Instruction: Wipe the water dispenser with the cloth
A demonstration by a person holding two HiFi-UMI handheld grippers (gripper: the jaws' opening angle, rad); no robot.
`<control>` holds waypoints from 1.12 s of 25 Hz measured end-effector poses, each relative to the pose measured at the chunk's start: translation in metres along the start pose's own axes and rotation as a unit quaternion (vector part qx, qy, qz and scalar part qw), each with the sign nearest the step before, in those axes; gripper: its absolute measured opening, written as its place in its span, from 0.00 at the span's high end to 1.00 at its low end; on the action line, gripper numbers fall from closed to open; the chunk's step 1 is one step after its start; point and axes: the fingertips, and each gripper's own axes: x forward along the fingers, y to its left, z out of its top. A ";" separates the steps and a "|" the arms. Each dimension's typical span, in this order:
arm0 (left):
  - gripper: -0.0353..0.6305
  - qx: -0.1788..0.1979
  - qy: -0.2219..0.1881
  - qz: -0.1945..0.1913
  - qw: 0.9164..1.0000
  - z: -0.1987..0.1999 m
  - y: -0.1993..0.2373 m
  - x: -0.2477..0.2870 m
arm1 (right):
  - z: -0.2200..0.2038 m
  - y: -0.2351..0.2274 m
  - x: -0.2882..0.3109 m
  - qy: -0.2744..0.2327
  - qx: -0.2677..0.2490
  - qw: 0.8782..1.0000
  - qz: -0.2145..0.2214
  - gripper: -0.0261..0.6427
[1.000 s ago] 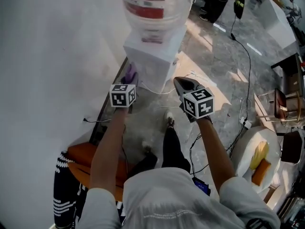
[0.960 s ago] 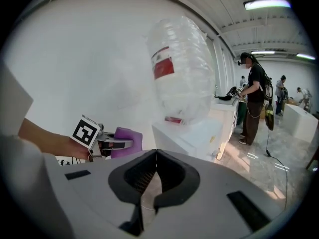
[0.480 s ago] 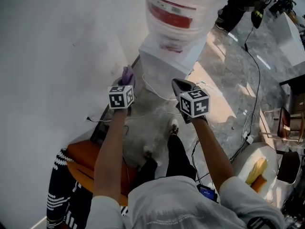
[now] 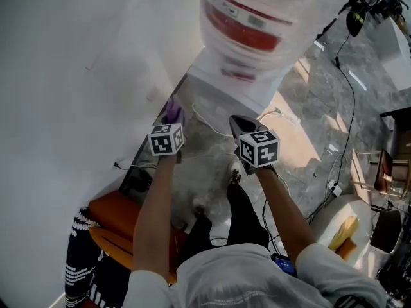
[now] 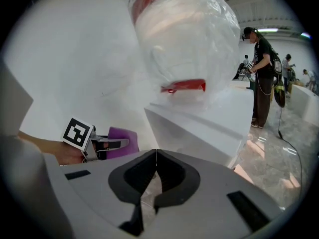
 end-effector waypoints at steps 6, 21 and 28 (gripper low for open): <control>0.86 0.015 0.001 -0.012 1.000 -0.003 0.005 0.049 | -0.013 -0.018 0.014 -0.011 0.011 1.000 -0.021 0.94; 0.86 0.031 -0.027 -0.045 0.998 -0.031 -0.031 0.127 | -0.084 -0.079 -0.026 -0.059 0.005 0.994 -0.095 0.94; 0.86 0.066 -0.015 -0.073 0.995 -0.053 -0.094 0.122 | -0.102 -0.084 -0.068 -0.068 0.025 0.990 -0.122 0.94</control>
